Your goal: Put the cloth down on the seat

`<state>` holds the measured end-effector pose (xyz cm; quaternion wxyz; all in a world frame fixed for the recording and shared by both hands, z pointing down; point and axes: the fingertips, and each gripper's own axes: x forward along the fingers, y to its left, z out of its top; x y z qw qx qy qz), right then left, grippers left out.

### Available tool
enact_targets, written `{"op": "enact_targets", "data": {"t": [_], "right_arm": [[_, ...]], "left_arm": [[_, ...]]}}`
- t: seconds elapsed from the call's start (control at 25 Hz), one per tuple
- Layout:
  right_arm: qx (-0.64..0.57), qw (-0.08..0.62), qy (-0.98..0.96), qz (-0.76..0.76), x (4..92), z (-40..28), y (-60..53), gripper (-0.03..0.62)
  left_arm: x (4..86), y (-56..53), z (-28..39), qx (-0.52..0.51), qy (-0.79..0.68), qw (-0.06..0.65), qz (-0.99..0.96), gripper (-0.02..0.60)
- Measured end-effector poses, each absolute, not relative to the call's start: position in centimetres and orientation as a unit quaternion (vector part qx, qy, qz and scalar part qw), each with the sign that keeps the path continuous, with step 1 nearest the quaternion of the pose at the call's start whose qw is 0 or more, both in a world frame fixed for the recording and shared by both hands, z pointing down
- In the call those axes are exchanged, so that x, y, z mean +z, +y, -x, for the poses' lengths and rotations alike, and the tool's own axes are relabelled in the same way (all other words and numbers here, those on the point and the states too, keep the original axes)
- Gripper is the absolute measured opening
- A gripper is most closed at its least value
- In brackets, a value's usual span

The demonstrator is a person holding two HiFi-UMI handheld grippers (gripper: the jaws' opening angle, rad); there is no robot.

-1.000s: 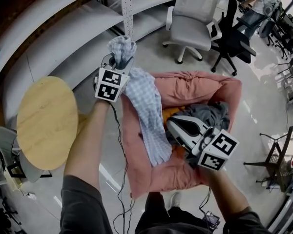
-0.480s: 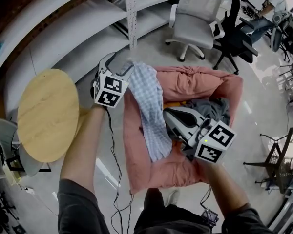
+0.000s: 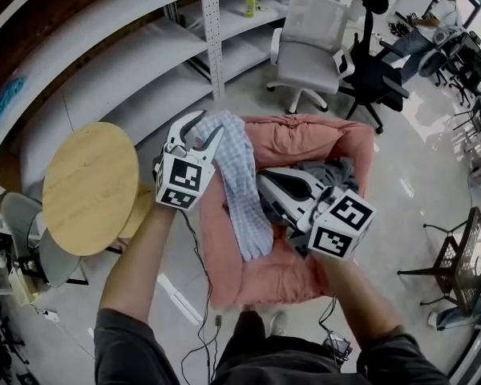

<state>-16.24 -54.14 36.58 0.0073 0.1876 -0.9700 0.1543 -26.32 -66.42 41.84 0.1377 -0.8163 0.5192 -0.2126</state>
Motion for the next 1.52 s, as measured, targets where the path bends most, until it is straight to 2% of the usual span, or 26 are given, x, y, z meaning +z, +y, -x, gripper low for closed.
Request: {"op": "enact_targets", "data": {"t": [0.16,0.44,0.8,1.52], "right_arm": [[0.143,-0.005,-0.973,-0.181,33.3,13.8,-50.1,0.017],[0.131,-0.006,-0.975,-0.178,29.6,8.9,-44.2,0.017],[0.126,-0.002,-0.976,-0.179,28.3,7.1,-39.7,0.015],[0.143,0.016,-0.973,-0.18,30.8,9.2,-41.1,0.015]], "left_arm": [[37.6,-59.7,23.6,-0.191,0.535,0.144,0.81,0.066],[33.0,-49.7,19.1,-0.142,0.56,0.12,0.807,0.011],[31.4,-42.7,17.4,-0.115,0.566,0.092,0.811,0.009],[34.0,-42.3,18.2,-0.089,0.572,0.049,0.814,0.009]]}}
